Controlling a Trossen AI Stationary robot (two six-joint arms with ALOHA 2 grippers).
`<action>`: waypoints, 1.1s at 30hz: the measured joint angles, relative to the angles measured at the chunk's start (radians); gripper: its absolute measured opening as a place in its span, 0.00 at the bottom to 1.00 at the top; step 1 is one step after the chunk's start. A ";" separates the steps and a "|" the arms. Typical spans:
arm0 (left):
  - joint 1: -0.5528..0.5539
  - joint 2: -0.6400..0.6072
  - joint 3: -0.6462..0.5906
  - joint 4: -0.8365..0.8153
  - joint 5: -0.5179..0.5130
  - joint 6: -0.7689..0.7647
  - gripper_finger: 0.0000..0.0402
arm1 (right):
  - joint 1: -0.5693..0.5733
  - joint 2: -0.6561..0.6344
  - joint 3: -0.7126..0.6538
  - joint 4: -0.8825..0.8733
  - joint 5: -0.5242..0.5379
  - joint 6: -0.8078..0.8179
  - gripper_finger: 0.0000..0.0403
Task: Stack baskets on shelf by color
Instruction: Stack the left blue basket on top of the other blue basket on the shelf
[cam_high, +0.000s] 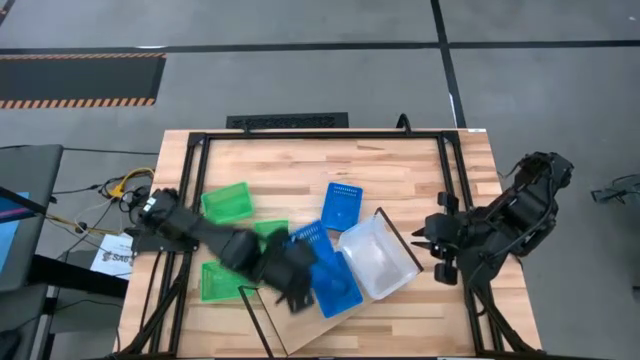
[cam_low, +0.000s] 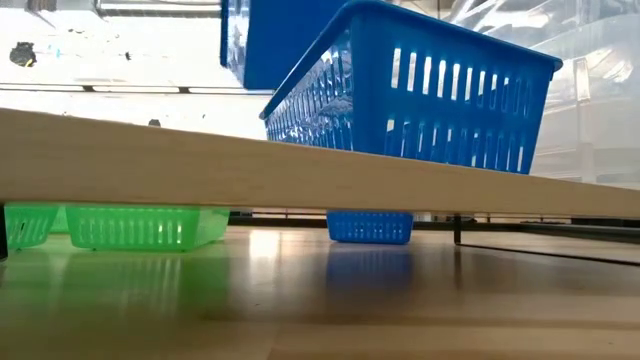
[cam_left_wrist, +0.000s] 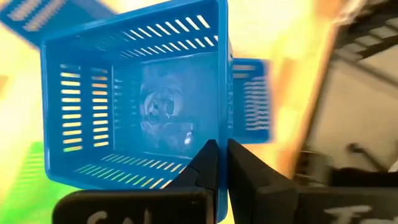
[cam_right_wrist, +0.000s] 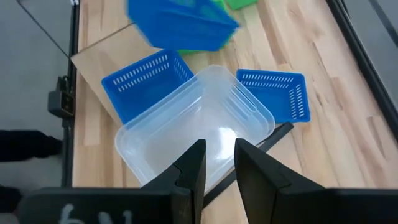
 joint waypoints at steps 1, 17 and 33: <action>-0.027 0.005 0.000 0.031 -0.019 -0.019 0.00 | 0.002 0.000 0.000 -0.006 0.000 -0.009 0.26; -0.134 0.077 -0.001 0.198 -0.149 -0.043 0.00 | 0.015 0.001 0.000 -0.042 -0.001 0.011 0.26; -0.111 0.142 -0.001 0.159 -0.141 -0.080 0.00 | 0.015 0.003 0.000 -0.040 -0.001 0.058 0.26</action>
